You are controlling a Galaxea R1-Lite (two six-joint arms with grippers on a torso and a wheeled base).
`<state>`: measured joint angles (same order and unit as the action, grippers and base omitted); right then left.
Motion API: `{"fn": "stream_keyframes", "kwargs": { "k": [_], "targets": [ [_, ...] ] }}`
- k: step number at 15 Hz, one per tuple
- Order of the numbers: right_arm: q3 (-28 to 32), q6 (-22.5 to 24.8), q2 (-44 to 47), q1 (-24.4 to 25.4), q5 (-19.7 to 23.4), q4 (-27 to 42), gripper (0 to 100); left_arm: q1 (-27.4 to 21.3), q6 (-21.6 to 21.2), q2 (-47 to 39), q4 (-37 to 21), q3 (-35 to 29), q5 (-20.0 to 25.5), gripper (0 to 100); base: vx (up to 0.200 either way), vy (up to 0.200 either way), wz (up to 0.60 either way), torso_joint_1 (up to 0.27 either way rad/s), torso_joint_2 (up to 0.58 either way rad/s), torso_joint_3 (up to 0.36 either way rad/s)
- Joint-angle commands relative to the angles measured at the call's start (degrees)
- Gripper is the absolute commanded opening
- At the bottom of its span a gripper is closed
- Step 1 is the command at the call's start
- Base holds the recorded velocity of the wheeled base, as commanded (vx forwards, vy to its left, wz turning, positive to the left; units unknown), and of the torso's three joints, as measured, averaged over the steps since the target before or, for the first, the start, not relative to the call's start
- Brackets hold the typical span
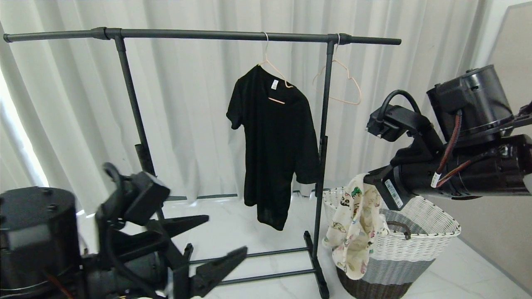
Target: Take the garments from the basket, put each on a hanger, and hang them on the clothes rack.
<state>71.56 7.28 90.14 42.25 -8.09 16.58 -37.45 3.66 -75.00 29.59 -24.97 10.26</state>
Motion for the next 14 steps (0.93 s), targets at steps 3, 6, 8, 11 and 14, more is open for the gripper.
{"fn": "stream_keyframes", "kwargs": {
  "k": [3, 6, 8, 11, 14],
  "targets": [
    [0.5, -0.1, -1.2, 2.4, 0.1, -0.8, 0, -12.1, 3.2, -22.3, 0.1, -9.3, 0.1, 100, 0.000, 0.000, 0.00, 0.000, 0.00, 0.000],
    [0.4, -1.1, -0.4, 4.1, 0.1, -1.6, 0, -14.8, 8.2, -27.6, 1.9, -12.4, 0.6, 100, 0.000, 0.000, 0.00, 0.000, 0.00, 0.000],
    [0.3, -2.5, 2.1, 5.4, 0.1, -4.0, 0, -15.8, 10.1, -26.4, 1.9, -10.4, 0.9, 100, 0.000, 0.000, 0.00, 0.000, 0.00, 0.000],
    [1.0, -2.9, 5.6, 8.4, 0.0, -6.7, 0, -15.9, 10.1, -21.2, 1.9, -5.2, 4.1, 100, 0.000, 0.000, 0.00, 0.000, 0.00, 0.000],
    [1.7, -3.1, 6.5, 10.7, 0.0, -6.7, 0, -15.5, 10.1, -19.5, 2.0, -1.5, 5.1, 100, 0.000, 0.000, 0.00, 0.000, 0.00, 0.000]
  ]
}}
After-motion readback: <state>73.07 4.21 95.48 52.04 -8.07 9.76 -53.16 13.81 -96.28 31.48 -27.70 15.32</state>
